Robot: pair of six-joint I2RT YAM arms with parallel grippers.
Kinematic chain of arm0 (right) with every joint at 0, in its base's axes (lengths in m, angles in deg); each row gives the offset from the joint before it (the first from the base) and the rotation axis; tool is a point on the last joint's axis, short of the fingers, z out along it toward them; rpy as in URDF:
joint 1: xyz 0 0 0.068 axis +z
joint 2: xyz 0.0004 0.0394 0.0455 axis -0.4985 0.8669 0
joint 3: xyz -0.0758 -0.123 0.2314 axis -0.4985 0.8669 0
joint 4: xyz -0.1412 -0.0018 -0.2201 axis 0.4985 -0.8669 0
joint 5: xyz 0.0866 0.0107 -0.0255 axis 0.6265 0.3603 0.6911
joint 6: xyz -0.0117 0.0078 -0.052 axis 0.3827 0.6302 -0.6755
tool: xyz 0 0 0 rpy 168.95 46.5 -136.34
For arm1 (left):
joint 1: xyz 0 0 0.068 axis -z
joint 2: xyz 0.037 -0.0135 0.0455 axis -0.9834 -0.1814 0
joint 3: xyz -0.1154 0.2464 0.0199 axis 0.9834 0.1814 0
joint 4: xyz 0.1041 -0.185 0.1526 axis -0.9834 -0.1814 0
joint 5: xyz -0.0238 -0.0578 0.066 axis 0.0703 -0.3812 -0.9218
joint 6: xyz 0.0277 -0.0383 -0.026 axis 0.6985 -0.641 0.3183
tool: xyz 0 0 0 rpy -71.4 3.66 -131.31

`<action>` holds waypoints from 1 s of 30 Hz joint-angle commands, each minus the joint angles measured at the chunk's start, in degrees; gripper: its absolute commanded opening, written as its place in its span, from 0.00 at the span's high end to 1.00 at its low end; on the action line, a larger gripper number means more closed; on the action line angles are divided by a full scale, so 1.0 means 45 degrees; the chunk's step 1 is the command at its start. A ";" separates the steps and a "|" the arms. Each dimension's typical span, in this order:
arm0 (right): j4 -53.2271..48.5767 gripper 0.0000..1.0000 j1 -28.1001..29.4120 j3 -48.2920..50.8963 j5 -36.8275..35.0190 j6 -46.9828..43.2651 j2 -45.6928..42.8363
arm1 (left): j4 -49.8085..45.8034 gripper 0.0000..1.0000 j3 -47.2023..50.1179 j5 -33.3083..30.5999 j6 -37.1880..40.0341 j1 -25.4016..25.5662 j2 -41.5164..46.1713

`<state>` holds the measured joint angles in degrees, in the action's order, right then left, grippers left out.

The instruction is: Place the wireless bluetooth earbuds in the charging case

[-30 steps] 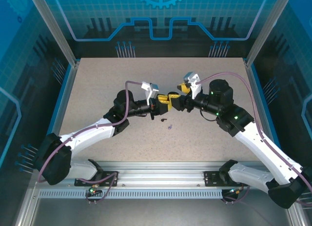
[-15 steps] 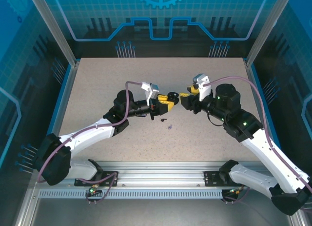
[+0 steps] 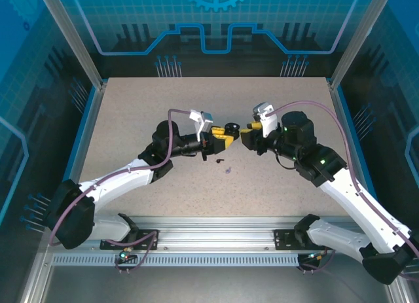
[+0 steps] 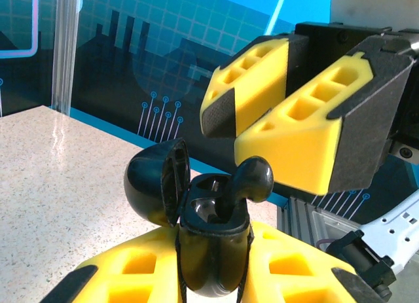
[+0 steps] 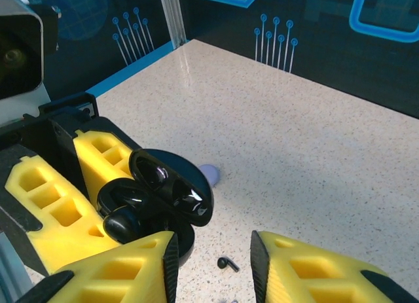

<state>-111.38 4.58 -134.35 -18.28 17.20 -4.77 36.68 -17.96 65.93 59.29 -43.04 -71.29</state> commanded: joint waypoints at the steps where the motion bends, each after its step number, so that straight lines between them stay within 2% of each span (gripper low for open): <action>1: -0.0076 0.64 0.0186 -0.0007 0.0561 0.0220 0.0049 | -0.0007 1.00 -0.0445 -0.0224 0.0270 0.0088 0.0299; 15: -0.0012 0.64 0.0364 -0.0254 0.1151 0.0198 0.0409 | -0.0261 1.00 -0.0564 -0.0352 0.0291 0.0071 0.0161; 30: -0.0114 0.63 0.0502 -0.0866 0.1260 0.0028 0.0936 | -0.0900 1.00 -0.0830 0.0248 0.0912 0.0299 -0.0028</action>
<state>-112.56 5.69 -135.88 -13.95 17.55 -1.40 33.35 -19.34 65.01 60.66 -43.04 -71.29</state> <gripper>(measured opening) 0.372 0.213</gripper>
